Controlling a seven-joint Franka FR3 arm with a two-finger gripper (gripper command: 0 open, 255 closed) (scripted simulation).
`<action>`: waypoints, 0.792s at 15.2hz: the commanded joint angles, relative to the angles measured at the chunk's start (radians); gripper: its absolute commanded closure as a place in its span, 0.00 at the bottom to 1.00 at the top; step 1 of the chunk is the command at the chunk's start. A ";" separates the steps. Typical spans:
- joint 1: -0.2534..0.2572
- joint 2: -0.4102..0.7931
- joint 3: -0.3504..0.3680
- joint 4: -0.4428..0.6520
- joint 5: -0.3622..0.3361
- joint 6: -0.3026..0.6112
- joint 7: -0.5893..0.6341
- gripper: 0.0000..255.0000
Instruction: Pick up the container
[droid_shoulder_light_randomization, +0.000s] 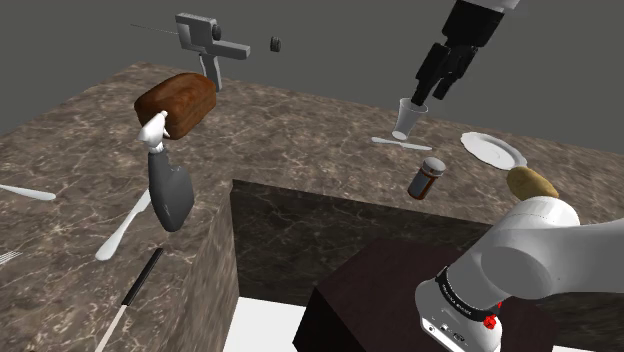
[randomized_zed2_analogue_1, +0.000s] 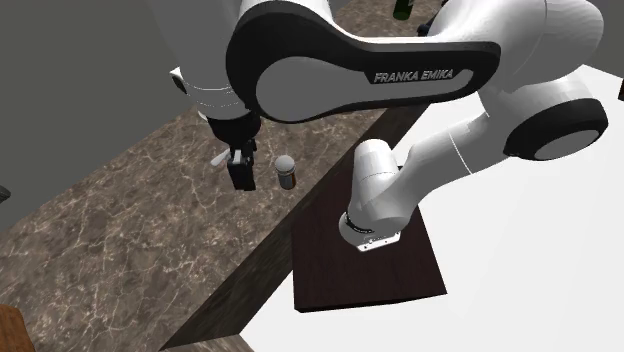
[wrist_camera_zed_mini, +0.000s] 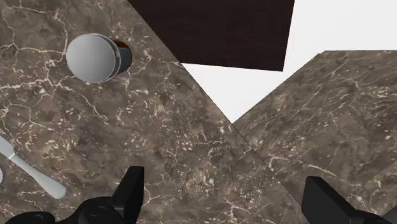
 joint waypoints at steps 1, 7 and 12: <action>0.000 0.000 0.000 0.000 0.000 0.000 0.000 0.00; -0.036 -0.088 -0.048 -0.212 -0.084 0.122 -0.063 0.00; -0.079 -0.139 -0.099 -0.369 -0.166 0.231 -0.116 0.00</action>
